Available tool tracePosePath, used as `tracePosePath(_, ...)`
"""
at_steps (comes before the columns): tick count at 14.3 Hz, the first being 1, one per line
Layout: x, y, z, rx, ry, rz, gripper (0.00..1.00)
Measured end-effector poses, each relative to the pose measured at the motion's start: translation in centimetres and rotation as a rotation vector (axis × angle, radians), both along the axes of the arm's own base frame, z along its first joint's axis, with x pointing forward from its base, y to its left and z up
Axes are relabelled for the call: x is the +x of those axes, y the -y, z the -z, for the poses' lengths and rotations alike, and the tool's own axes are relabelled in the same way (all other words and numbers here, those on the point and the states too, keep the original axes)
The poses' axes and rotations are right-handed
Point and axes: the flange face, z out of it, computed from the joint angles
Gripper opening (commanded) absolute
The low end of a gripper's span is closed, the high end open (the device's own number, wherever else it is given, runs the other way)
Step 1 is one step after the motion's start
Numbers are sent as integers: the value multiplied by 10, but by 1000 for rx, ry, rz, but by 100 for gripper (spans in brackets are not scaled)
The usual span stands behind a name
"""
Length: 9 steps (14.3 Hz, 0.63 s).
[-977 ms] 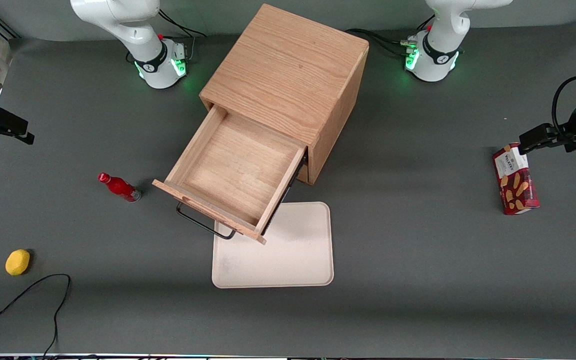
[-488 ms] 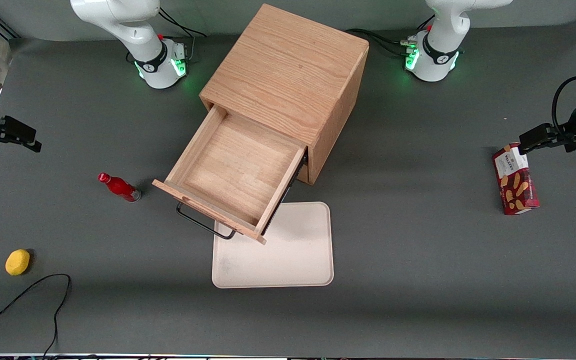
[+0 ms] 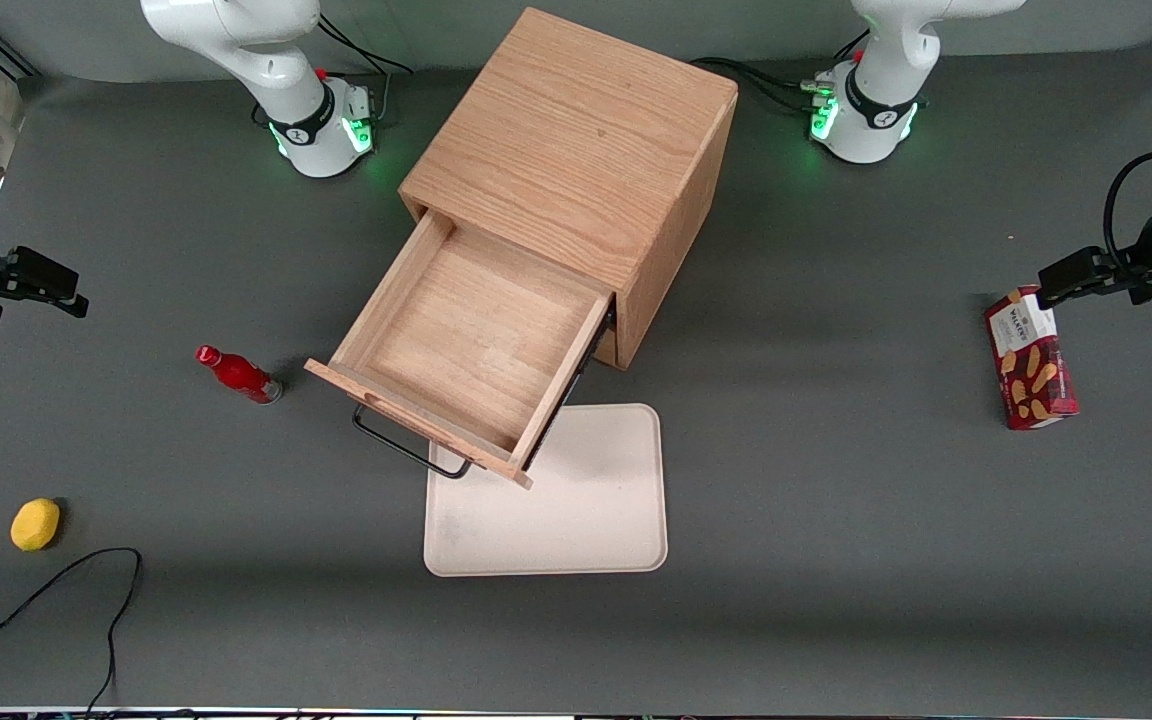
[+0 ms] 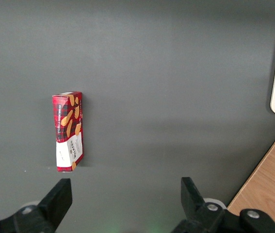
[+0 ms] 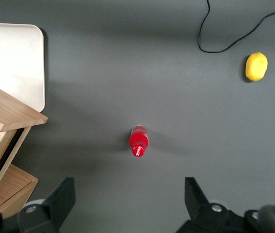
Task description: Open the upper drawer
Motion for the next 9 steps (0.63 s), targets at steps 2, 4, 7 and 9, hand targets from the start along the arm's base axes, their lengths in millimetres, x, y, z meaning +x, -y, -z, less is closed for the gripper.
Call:
tracePosePath(2, 0, 0, -3, 0, 7, 0, 100)
tracePosePath(4, 0, 0, -8, 0, 15, 22, 100)
tracePosePath(7, 0, 0, -11, 0, 20, 38, 100)
tracePosePath(9, 0, 0, -11, 0, 19, 38, 100)
